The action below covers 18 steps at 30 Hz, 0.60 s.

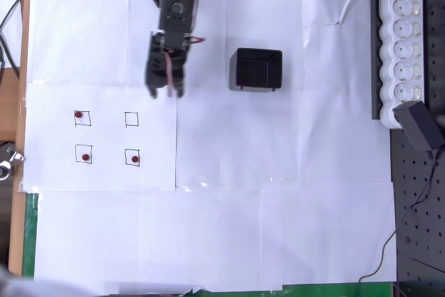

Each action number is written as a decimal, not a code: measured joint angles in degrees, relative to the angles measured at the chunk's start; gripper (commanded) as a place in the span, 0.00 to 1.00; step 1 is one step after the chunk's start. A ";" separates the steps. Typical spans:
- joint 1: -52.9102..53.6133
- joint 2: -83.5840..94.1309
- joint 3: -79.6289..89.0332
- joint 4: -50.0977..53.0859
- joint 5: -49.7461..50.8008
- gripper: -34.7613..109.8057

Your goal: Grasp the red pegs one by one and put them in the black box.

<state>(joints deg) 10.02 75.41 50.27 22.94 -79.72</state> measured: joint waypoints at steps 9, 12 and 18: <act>1.58 25.31 -0.26 -42.54 -5.54 0.39; 2.11 30.32 2.02 -46.76 -6.50 0.39; 2.55 38.50 7.56 -52.03 -7.38 0.39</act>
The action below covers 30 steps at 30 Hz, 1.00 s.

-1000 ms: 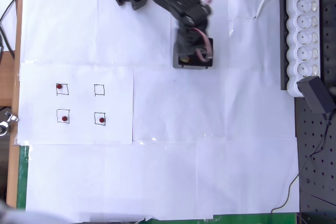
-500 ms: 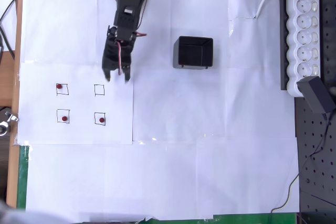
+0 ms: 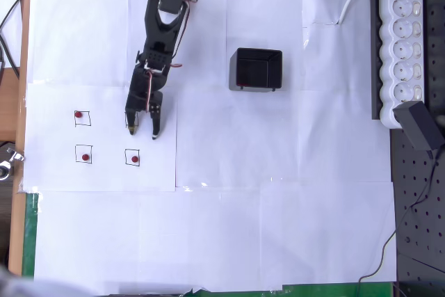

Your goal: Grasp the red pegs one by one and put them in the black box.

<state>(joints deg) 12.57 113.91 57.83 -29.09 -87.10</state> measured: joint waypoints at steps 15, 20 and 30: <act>-0.62 11.78 16.00 -0.79 -1.05 0.37; -0.62 13.45 18.11 -0.97 -1.14 0.36; -0.62 15.47 21.53 0.09 -1.14 0.32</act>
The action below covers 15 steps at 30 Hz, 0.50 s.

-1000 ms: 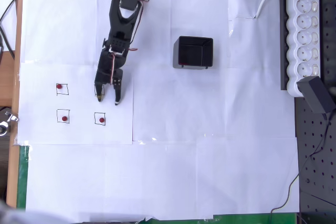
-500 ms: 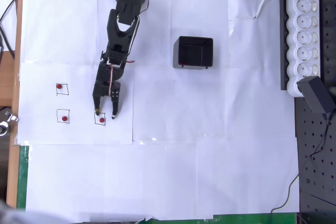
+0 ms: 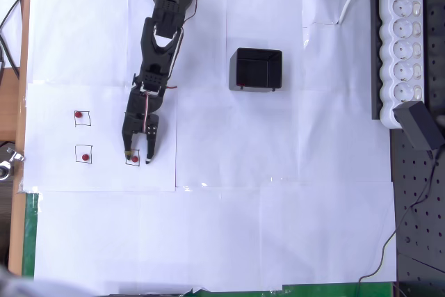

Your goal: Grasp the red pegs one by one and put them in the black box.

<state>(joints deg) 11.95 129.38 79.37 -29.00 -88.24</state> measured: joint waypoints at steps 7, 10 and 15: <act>0.00 0.00 0.00 0.00 0.00 0.31; 0.00 0.00 0.00 0.00 0.00 0.28; 0.00 0.00 0.26 0.62 0.09 0.24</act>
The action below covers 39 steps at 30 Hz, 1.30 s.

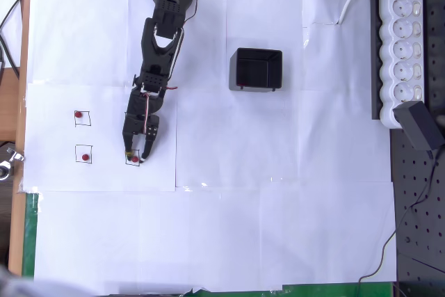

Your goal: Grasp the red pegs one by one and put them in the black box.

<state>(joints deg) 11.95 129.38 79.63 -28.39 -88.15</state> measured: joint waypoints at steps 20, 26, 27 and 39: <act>-15.64 -23.20 35.33 104.41 -16.26 0.24; -35.07 -33.75 44.65 129.55 -27.33 0.24; -37.62 -34.80 44.65 130.17 -28.30 0.24; -57.22 -27.51 35.16 126.91 -33.40 0.24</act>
<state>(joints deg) -45.26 101.87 114.79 98.53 -121.55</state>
